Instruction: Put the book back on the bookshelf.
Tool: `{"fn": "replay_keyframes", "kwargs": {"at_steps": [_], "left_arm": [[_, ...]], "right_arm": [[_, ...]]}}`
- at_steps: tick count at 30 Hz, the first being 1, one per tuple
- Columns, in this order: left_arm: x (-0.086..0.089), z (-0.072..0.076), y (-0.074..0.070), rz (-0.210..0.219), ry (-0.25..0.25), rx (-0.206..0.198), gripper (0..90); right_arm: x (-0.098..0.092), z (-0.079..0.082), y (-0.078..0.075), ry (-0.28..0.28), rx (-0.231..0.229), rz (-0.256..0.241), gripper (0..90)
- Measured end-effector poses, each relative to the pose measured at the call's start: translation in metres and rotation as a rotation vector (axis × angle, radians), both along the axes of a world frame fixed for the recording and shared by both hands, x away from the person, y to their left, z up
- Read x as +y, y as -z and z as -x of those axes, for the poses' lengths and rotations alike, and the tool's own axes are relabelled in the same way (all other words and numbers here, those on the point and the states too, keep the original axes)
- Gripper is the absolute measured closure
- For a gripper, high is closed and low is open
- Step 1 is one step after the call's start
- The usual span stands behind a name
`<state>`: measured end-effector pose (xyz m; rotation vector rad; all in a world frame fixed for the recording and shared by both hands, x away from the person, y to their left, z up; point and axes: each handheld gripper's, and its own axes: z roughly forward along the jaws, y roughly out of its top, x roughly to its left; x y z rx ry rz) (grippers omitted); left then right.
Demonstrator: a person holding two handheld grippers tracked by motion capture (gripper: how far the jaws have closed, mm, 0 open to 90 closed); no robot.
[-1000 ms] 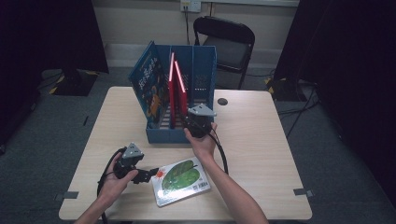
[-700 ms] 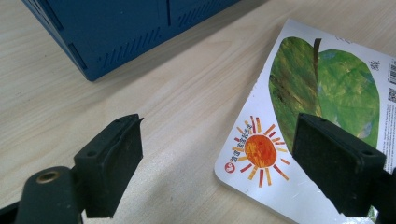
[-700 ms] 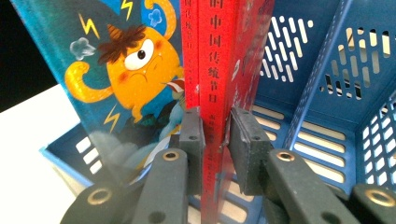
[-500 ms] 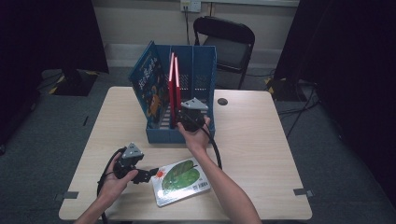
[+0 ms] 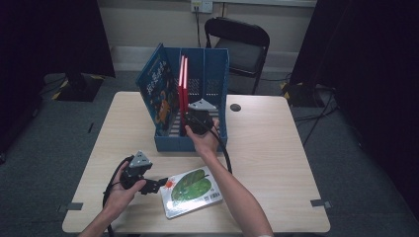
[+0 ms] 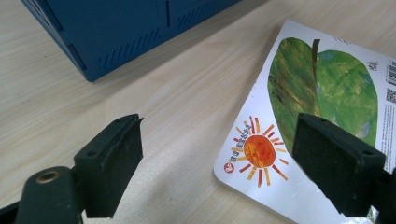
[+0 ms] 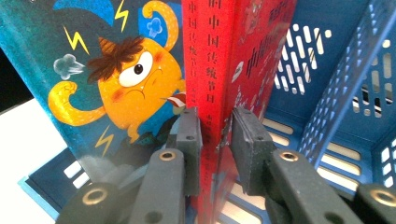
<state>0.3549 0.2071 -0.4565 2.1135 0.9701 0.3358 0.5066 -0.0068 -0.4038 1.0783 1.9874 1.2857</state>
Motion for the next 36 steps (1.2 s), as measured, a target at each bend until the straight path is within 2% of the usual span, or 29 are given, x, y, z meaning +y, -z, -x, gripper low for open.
{"fn": "replay_keyframes", "kwargs": {"at_steps": [10,19,22,27,32,36], "left_arm": [[-0.0008,0.0001,0.0003,0.001,0.002,0.001,16.0],[-0.0003,-0.0003,0.0011,0.005,-0.007,0.005,15.9],[-0.0003,-0.0003,0.0009,-0.001,-0.001,0.004,16.0],[-0.0016,0.0004,0.0007,0.002,-0.003,0.004,16.0],[-0.0002,0.0002,0.0002,-0.001,0.001,0.002,16.0],[-0.0001,-0.0002,0.0005,0.000,0.000,0.003,16.0]], "right_arm": [[0.0013,-0.0067,-0.0009,-0.035,0.007,0.017,72.2],[-0.0031,-0.0044,-0.0017,-0.065,0.004,0.020,69.2],[-0.0041,-0.0021,-0.0010,-0.064,0.006,0.025,74.4],[-0.0055,-0.0025,0.0005,-0.075,0.008,0.029,75.7],[-0.0054,-0.0066,0.0009,-0.064,0.007,0.029,76.2],[-0.0041,-0.0086,-0.0001,-0.070,0.002,0.051,76.0]]}}
